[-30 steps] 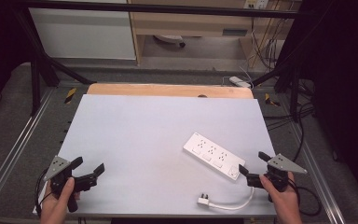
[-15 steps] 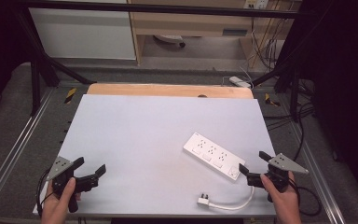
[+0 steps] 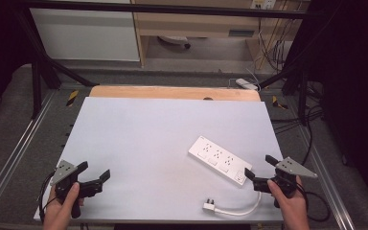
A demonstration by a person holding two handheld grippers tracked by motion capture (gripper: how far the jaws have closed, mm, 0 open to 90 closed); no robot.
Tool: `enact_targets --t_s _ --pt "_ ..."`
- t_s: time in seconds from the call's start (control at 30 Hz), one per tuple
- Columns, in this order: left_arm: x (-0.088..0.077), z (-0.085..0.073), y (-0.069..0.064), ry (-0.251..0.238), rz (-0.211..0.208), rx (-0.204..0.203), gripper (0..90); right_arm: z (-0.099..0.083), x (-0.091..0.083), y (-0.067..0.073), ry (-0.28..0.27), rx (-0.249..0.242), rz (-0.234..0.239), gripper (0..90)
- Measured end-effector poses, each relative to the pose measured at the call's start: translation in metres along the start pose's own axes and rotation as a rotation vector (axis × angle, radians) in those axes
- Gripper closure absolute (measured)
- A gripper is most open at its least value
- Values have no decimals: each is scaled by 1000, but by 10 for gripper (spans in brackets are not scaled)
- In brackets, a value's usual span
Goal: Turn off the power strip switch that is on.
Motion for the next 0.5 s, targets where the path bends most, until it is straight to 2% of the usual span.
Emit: enact_targets --t_s 0.2,0.43,0.5 --pt "0 0 -1 4 -4 10 59 4 -2 -1 -11 29 -7 24" --pt "1 -1 -1 7 -1 13 58 9 -1 0 -8 31 -8 23" --pt "1 -1 -1 8 4 10 58 14 1 3 -2 15 0 23"
Point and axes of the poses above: each handheld gripper's, and its own axes: x roughly forward along the jaws, z roughly out of its top, y roughly to its left, the point moved 8 cm from there along x, roughly forward along the jaws, and after that the axes turned 7 degrees about -y, right-handed, at the moved point
